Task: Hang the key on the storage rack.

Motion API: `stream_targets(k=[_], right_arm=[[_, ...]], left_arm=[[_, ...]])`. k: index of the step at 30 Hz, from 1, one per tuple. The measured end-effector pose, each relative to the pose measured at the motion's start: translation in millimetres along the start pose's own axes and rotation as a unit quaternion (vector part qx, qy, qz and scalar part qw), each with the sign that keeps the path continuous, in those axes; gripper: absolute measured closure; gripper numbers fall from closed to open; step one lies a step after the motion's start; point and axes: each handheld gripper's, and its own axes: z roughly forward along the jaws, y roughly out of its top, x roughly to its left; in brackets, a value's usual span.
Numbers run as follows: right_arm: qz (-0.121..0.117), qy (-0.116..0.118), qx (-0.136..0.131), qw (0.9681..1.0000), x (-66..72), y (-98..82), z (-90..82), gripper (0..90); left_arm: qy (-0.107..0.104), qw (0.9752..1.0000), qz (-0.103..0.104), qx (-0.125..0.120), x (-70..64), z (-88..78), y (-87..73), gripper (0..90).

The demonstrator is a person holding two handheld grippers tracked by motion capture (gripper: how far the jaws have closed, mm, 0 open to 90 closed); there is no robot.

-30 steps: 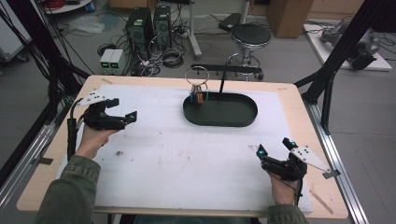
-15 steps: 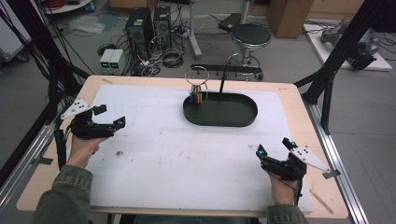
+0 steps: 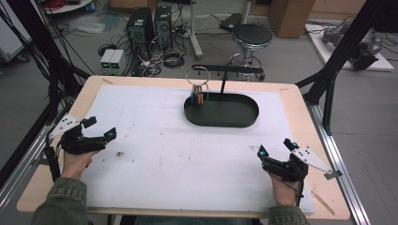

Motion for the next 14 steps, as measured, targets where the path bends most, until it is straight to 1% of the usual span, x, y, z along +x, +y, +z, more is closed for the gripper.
stream_targets(k=[2, 4, 7, 8, 10, 14], right_arm=[[0.0, 0.0, 0.0, 1.0, 0.1, -0.1, 0.1, 0.5], [0.001, -0.001, 0.0, 1.0, 0.4, -0.2, 0.3, 0.5], [0.0, 0.0, 0.001, 1.0, 0.9, -0.3, 0.5, 0.5], [-0.001, 0.0, 0.002, 1.0, 1.1, -0.4, 0.5, 0.5], [-0.002, 0.001, 0.002, 1.0, 1.5, -0.5, 1.2, 0.5], [-0.003, 0.001, 0.003, 1.0, 1.7, -0.7, 1.5, 0.5]], left_arm=[[0.001, 1.0, -0.001, 0.005, 0.9, -2.8, -3.5, 1.7], [0.005, 1.0, -0.001, 0.0, 1.3, -5.6, -7.5, 1.7], [0.009, 1.0, 0.003, 0.0, 1.6, -8.3, -11.0, 1.7], [0.009, 1.0, 0.003, 0.001, 1.8, -9.3, -11.1, 1.7], [0.008, 1.0, 0.001, -0.005, 1.5, -10.6, -11.2, 1.7], [0.004, 1.0, 0.003, -0.006, 1.0, -12.7, -11.7, 1.7]])
